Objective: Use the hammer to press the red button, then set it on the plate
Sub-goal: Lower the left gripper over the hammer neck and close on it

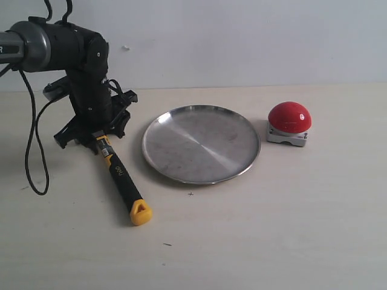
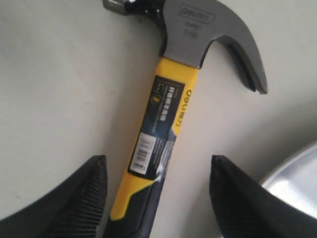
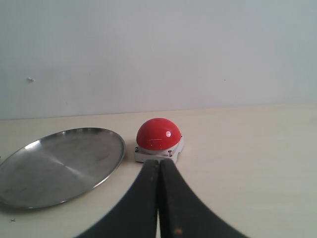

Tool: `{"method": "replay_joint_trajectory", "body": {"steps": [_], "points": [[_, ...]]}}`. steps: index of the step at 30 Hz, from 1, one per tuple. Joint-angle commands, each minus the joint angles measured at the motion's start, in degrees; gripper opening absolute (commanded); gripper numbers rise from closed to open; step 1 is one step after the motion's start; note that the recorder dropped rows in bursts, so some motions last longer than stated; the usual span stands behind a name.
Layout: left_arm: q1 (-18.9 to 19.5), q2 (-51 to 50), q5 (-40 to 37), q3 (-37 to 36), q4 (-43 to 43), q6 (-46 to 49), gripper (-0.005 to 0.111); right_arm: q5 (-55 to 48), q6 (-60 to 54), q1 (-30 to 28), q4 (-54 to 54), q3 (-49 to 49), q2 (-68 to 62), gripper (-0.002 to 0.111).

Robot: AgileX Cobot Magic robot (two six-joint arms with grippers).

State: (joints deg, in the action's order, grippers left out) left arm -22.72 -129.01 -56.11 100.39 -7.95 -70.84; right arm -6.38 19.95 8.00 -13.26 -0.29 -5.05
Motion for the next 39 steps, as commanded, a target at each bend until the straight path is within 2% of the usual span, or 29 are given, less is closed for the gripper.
{"method": "replay_joint_trajectory", "body": {"steps": [1,29,39], "points": [[0.81,-0.65,1.55,0.43,-0.69,-1.35,0.06,0.25,-0.24,-0.28,-0.02,0.29,0.14,0.0],[1.79,-10.24,4.94,6.27,-2.66,1.71,0.059,0.25,-0.32,-0.28,-0.02,0.29,0.14,0.0],[3.5,-10.62,0.48,6.27,-1.49,6.45,0.059,0.25,-0.32,-0.28,-0.02,0.29,0.14,0.0]]}}
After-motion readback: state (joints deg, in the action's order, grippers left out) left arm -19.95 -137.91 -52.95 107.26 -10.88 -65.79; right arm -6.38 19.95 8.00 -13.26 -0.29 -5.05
